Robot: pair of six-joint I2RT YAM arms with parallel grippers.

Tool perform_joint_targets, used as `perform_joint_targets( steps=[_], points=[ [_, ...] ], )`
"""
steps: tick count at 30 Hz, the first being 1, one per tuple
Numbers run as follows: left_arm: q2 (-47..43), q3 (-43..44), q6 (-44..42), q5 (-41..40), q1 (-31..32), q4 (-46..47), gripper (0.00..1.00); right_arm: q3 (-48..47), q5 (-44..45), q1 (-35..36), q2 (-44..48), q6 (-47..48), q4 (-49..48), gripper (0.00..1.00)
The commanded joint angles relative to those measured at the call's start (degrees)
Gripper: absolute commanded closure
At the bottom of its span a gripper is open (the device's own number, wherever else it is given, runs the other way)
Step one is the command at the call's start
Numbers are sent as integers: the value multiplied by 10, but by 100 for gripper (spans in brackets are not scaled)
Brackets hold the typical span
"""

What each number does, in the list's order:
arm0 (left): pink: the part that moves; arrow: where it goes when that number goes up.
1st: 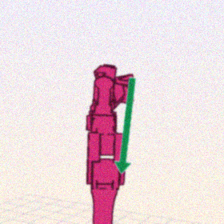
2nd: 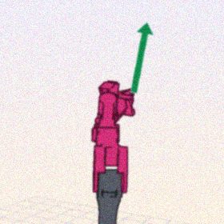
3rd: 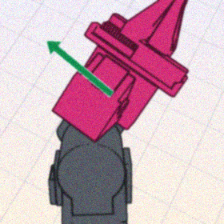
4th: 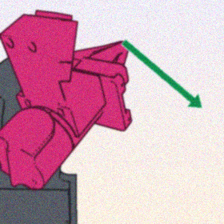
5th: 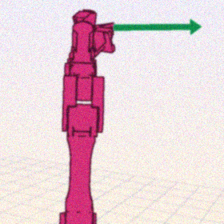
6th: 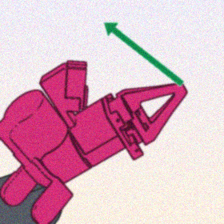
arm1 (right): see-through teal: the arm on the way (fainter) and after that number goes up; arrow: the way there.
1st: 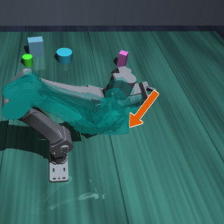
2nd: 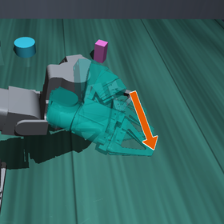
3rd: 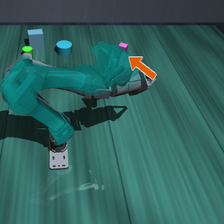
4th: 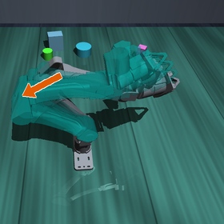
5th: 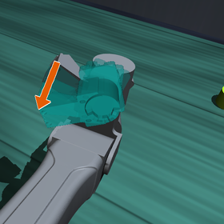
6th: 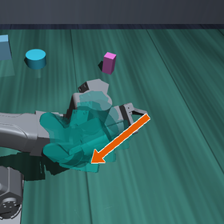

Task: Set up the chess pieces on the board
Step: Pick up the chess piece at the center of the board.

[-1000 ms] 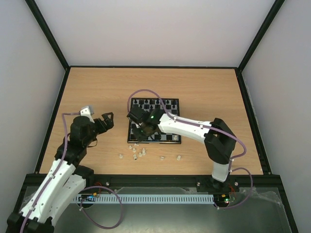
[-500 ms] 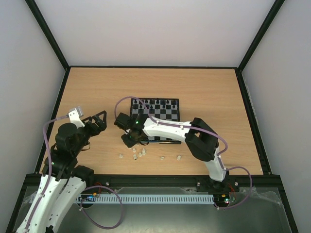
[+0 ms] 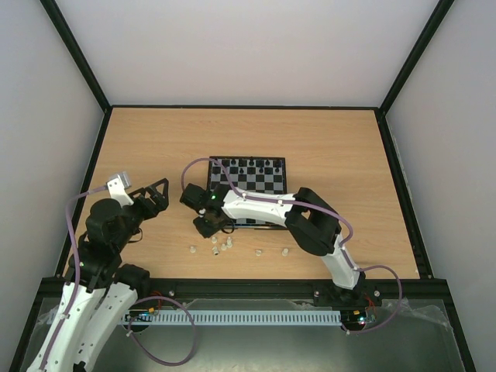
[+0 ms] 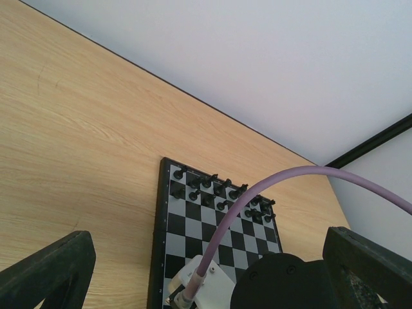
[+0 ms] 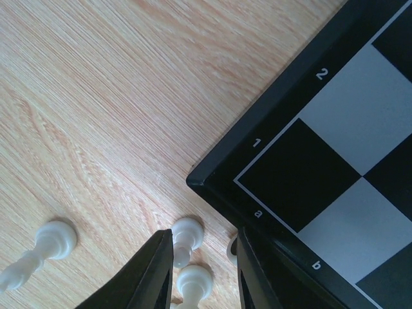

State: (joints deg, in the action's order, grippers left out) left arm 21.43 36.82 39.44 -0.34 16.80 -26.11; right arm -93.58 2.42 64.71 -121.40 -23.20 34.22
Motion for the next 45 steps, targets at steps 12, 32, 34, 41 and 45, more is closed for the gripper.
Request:
perform_joint_targets(
  steps=[12, 32, 34, 41, 45],
  points=[
    [2, 10, -1, -5, -3, -1, 1, -17, 2, 17, -2, -2, 39, 72],
    [5, 9, -5, -8, -3, 2, 0, -30, -1, 19, -28, 2, 50, 81],
    [5, 9, -5, -9, -3, 2, 0, -30, -3, 19, -30, 2, 50, 81],
    [5, 8, -5, -10, -3, 4, 0, -31, -2, 21, -32, 3, 51, 86],
    [4, 6, -5, -10, -3, 3, 0, -32, 0, 21, -31, 2, 49, 91]
  ],
)
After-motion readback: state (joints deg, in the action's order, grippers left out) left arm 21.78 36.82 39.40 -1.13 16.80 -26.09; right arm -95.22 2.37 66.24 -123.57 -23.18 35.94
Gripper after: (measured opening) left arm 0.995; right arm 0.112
